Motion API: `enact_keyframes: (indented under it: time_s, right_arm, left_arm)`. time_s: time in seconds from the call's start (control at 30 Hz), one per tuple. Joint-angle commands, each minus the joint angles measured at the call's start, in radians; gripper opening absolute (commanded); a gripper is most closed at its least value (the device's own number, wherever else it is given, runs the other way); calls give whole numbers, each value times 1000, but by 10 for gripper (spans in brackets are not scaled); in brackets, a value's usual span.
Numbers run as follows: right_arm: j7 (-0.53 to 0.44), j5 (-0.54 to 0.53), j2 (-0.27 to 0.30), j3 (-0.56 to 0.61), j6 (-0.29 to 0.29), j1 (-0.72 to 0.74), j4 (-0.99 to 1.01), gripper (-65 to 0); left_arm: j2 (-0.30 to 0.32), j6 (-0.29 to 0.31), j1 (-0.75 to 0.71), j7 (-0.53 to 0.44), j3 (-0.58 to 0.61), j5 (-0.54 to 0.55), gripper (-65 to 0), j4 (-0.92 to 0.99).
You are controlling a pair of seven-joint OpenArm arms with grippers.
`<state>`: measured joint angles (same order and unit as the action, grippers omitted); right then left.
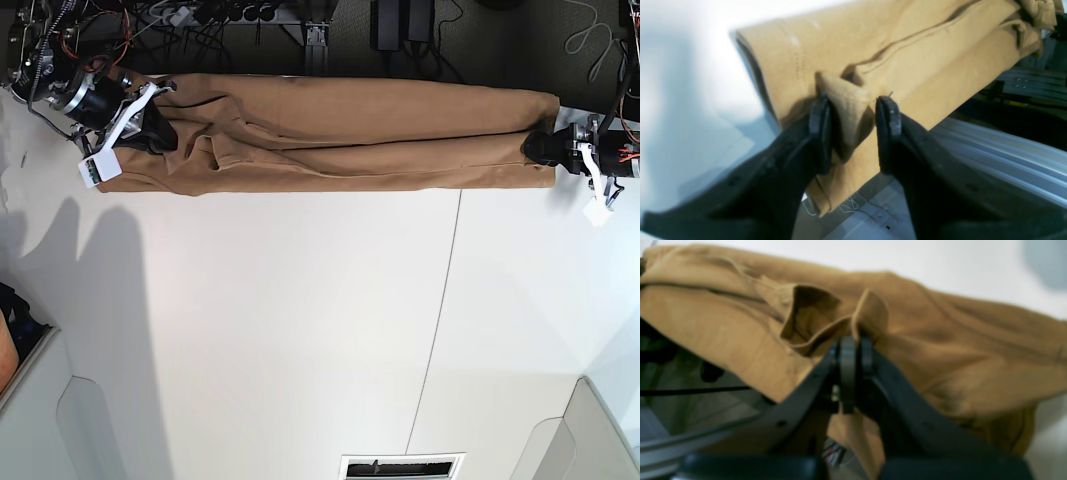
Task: Layout the t-shirt on the table in an organized manner, then fold the t-shirt properly
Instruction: 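Regrasp the folded strip end with the right gripper and tighten the fold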
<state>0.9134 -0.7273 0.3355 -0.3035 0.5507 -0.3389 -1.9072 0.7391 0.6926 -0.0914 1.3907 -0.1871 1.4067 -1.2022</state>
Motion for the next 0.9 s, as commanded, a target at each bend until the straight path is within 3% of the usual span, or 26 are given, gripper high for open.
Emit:
enact_keyframes:
  time_s: [0.0,0.1,0.13,0.2,0.43,0.57,0.87]
  right_arm:
    - [-16,-18,13,-6,7,2,-18,-650]
    - [-15,-13,13,-6,6,-3,-18,-453]
    - [-16,-13,13,-7,6,-3,-18,-413]
    - [-31,-14,13,-7,6,-2,-22,-395]
    - [-95,-13,8,-7,3,16,-100,-417]
    - [-95,-3,-11,-6,3,22,-115,-650]
    - [-106,100,-23,1,4,23,29,-650]
  left_arm:
    - [23,6,8,-14,-8,18,-410,-12]
    - [23,6,8,-19,-8,18,-409,-12]
    - [23,6,8,-19,-8,19,-409,-12]
    - [23,6,8,-18,-8,27,-409,-12]
    - [41,6,14,6,-8,77,-409,-14]
    - [57,6,31,6,-10,77,-409,-16]
    - [59,6,38,6,-39,77,-408,-19]
